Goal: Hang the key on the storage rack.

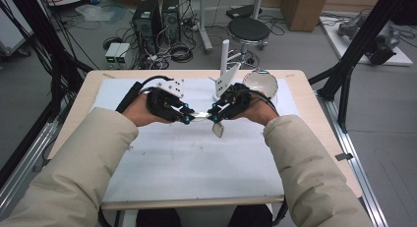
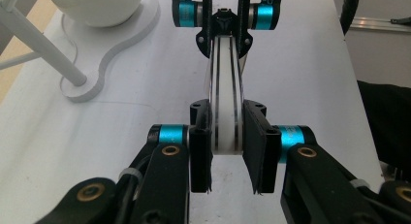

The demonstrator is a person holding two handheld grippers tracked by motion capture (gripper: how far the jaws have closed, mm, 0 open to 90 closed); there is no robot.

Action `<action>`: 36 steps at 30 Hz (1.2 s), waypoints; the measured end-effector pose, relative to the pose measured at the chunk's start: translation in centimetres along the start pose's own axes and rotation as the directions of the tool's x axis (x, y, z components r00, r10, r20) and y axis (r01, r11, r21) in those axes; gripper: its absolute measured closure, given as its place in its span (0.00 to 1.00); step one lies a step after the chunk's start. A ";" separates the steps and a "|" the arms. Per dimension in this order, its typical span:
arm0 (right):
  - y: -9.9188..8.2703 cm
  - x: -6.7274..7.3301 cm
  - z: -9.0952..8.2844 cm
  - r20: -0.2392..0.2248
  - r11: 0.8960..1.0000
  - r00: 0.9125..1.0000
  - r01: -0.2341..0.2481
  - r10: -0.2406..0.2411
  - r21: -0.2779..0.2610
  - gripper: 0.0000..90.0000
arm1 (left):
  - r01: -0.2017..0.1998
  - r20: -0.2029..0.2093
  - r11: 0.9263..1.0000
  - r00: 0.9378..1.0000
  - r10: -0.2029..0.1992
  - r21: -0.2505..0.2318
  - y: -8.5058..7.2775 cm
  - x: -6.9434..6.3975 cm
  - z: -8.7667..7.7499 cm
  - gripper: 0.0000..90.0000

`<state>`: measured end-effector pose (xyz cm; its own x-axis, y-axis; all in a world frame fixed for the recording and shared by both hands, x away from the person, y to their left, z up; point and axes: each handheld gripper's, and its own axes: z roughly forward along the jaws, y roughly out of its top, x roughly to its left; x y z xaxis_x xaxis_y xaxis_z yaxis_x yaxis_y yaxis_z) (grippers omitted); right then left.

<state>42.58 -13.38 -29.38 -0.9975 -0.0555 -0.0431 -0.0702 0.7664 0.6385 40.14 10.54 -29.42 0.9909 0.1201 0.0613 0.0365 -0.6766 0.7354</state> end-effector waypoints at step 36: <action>-6.5 -6.2 -4.3 0.164 0.839 0.861 -0.398 0.482 -0.372 0.83 | 0.102 -0.361 0.860 0.878 -0.314 -0.500 -13.2 -3.3 -9.0 0.02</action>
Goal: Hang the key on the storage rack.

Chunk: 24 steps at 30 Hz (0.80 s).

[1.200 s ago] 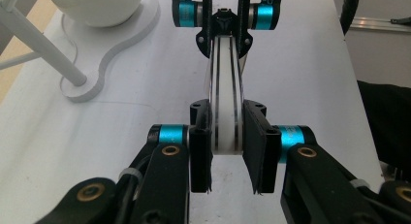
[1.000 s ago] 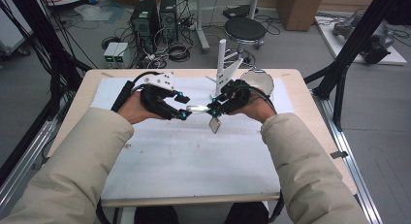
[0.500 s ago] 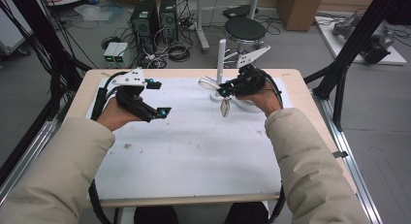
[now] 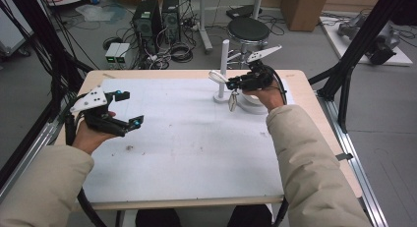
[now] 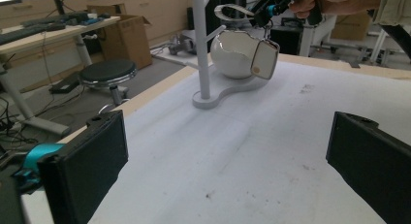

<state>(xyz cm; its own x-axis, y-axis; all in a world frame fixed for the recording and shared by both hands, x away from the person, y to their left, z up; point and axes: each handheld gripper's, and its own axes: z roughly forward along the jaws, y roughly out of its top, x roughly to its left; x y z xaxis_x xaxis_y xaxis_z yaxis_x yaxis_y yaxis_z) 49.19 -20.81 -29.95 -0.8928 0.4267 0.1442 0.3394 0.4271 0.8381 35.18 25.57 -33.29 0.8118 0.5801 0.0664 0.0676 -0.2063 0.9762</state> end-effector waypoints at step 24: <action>-1.9 -3.5 1.0 0.028 0.989 0.988 -0.151 0.151 0.002 0.83 | 0.136 -0.166 0.986 0.974 -0.151 -0.101 -9.1 -1.3 -5.8 0.02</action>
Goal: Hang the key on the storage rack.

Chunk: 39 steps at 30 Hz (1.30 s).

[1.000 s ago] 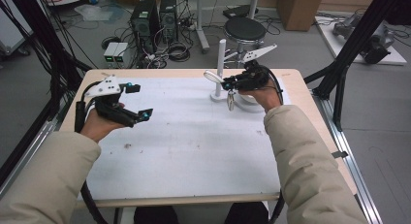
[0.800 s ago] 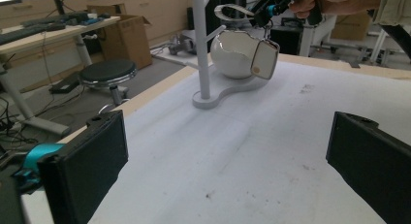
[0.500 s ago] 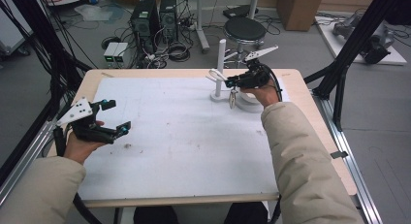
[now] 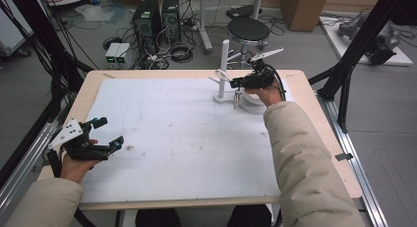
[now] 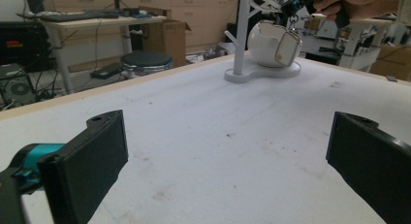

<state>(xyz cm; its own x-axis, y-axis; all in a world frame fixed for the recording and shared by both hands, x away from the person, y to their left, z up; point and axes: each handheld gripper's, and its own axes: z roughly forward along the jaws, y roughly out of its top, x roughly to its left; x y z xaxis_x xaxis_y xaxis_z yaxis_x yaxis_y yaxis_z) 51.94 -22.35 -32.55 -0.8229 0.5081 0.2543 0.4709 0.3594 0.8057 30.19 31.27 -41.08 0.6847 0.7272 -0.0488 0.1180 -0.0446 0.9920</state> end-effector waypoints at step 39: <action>-0.6 -0.3 1.3 0.046 0.995 0.996 -0.083 0.080 0.064 0.42 | 0.004 -0.068 0.998 0.998 -0.009 -0.064 -4.2 -1.5 -0.8 0.02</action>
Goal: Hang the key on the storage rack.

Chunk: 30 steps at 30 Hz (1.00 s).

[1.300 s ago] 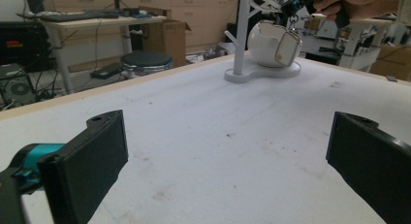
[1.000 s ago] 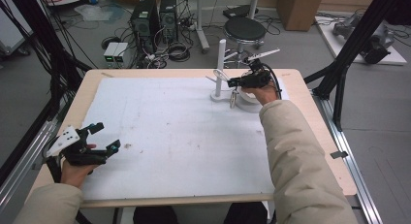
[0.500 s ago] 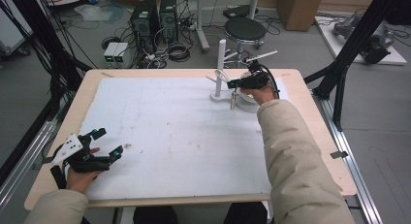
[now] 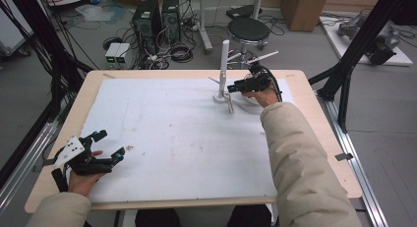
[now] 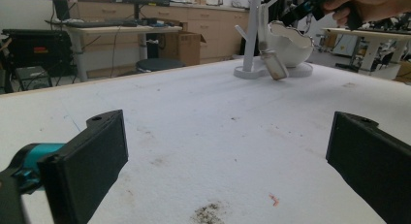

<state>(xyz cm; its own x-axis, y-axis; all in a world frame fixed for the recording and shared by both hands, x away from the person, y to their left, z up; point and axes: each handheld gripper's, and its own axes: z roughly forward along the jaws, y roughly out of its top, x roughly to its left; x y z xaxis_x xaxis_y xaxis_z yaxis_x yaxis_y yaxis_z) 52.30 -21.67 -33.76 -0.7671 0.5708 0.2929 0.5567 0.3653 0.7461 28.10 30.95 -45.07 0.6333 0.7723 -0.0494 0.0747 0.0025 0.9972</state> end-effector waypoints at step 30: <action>-16.7 6.0 -11.4 0.187 0.858 0.974 0.204 -0.129 -0.471 0.01 | -0.020 -0.052 1.000 0.998 0.020 -0.015 -0.1 -0.4 -0.2 0.02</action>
<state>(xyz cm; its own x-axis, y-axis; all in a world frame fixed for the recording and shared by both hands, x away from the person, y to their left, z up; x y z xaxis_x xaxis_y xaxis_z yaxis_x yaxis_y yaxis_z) 34.78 -32.78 -37.67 -0.7594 0.6460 0.0774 0.1711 0.0835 0.9817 27.66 30.76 -45.13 0.5939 0.8041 -0.0270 0.0506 -0.0039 0.9987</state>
